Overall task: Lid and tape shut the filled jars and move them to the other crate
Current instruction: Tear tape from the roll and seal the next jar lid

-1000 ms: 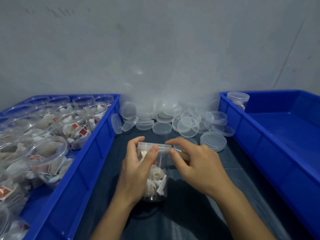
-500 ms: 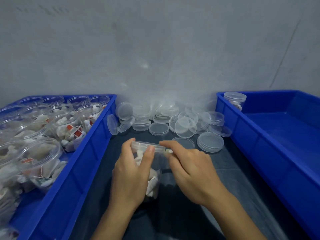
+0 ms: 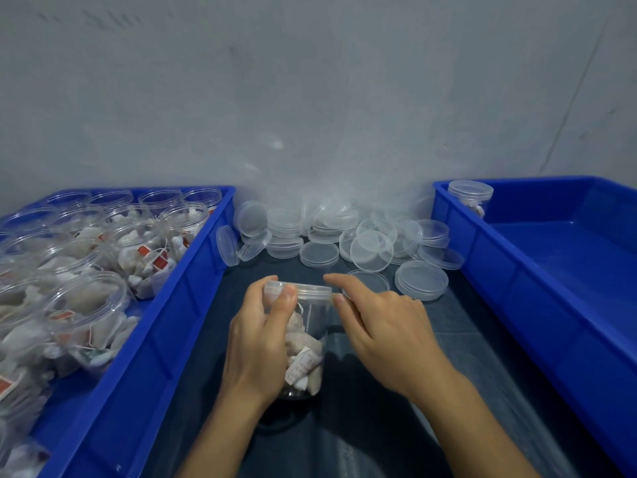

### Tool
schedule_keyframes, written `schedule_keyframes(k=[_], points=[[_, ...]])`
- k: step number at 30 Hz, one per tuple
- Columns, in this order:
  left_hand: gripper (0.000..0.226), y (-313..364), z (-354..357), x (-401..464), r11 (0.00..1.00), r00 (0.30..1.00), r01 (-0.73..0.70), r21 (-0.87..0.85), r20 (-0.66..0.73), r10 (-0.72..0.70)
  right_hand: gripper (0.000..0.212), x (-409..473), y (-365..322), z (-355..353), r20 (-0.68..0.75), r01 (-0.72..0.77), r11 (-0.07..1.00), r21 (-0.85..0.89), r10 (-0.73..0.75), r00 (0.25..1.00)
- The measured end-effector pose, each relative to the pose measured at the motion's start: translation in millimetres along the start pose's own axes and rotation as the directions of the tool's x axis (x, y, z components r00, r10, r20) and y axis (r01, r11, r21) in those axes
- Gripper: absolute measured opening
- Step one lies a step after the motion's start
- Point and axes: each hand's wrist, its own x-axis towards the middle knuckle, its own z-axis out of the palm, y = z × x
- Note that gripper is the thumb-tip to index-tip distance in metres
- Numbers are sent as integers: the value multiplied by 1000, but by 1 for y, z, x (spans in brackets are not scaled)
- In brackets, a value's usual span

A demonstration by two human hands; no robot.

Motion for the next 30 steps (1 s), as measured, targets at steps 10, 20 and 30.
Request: schedule_keyframes(k=[10, 20, 30], points=[[48, -3, -5, 5, 984, 990, 103, -147, 111, -87, 45, -1, -3, 3, -46, 8, 1000, -7, -8, 999], [77, 10, 2, -12, 927, 987, -116, 357, -63, 148, 39, -3, -15, 1, -121, 36, 999, -12, -37, 992], [75, 6, -5, -2, 990, 999, 18, 143, 35, -23, 41, -4, -5, -9, 3, 4, 981, 196, -5, 1000]])
